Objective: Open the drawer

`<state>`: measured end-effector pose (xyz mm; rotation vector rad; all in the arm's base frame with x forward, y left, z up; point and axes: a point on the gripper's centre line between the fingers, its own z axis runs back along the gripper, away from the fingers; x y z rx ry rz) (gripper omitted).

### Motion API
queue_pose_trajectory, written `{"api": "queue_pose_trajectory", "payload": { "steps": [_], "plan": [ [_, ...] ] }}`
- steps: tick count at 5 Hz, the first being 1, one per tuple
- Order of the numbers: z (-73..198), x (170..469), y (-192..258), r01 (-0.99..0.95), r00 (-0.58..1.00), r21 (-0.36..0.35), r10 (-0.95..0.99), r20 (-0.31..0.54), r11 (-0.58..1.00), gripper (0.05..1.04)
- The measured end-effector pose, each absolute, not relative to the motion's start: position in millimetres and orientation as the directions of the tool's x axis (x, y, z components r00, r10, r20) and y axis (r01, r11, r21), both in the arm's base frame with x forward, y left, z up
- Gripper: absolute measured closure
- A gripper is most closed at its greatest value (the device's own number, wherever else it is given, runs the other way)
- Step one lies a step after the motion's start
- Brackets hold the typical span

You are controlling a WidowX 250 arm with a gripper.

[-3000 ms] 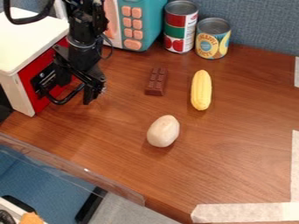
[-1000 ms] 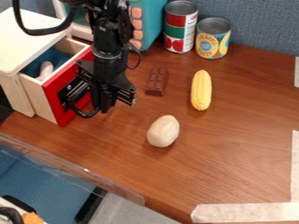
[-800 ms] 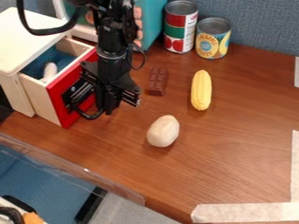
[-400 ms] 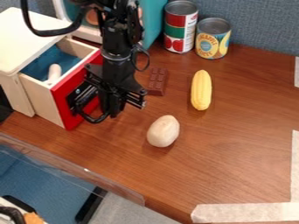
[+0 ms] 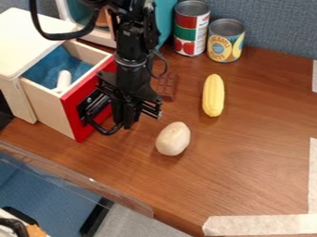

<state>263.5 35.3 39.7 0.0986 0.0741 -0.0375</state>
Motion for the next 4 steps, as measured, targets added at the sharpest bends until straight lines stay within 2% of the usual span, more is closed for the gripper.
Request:
{"api": "queue_pose_trajectory", "payload": {
  "steps": [4],
  "plan": [
    [48.4,272.2,19.9,0.022,0.997,0.080,-0.017,-0.069,0.997,0.970]
  ]
}}
